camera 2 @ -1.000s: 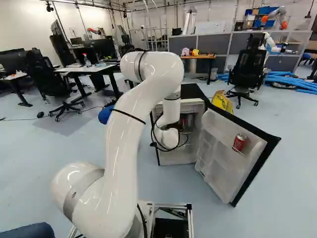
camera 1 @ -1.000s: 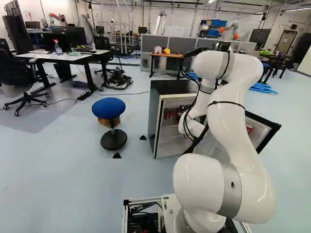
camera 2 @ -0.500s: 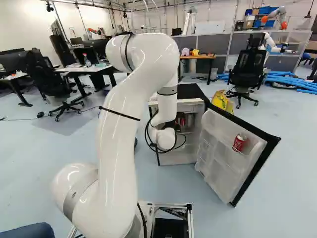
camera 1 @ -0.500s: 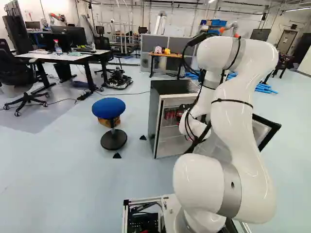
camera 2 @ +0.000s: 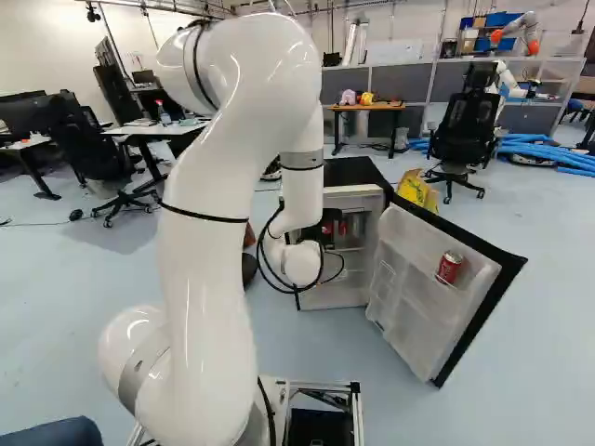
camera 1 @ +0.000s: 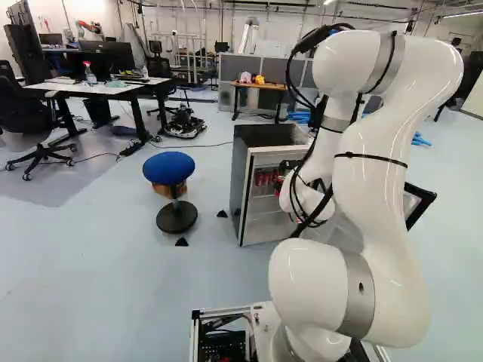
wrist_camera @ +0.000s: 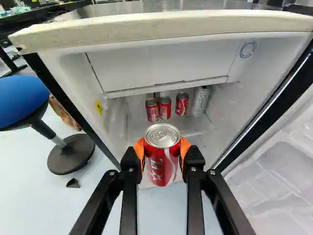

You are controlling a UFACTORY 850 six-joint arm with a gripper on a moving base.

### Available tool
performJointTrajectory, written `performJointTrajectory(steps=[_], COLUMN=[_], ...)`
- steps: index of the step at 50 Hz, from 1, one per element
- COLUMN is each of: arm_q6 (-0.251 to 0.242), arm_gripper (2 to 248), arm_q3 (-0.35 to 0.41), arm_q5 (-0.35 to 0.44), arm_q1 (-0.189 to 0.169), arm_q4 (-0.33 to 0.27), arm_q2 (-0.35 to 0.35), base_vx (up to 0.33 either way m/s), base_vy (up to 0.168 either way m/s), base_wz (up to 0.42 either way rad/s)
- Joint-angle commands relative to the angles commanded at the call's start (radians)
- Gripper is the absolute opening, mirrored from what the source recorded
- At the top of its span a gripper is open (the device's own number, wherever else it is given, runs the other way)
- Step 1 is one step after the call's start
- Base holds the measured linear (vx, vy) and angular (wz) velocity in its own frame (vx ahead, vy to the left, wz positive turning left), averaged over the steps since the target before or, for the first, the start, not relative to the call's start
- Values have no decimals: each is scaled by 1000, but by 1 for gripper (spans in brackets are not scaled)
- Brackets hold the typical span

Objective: Grab a drink from the fridge

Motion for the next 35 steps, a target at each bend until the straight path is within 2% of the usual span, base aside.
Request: performJointTrajectory(steps=[20,35], arm_q6=[0,0], arm_gripper=[93,93], arm_q3=[131,179], arm_q5=[0,0], arm_q1=[-10,-16], arm_q4=[0,0], arm_q2=[141,218], base_vx=[0,0], base_vy=[0,0], base_wz=[0,0])
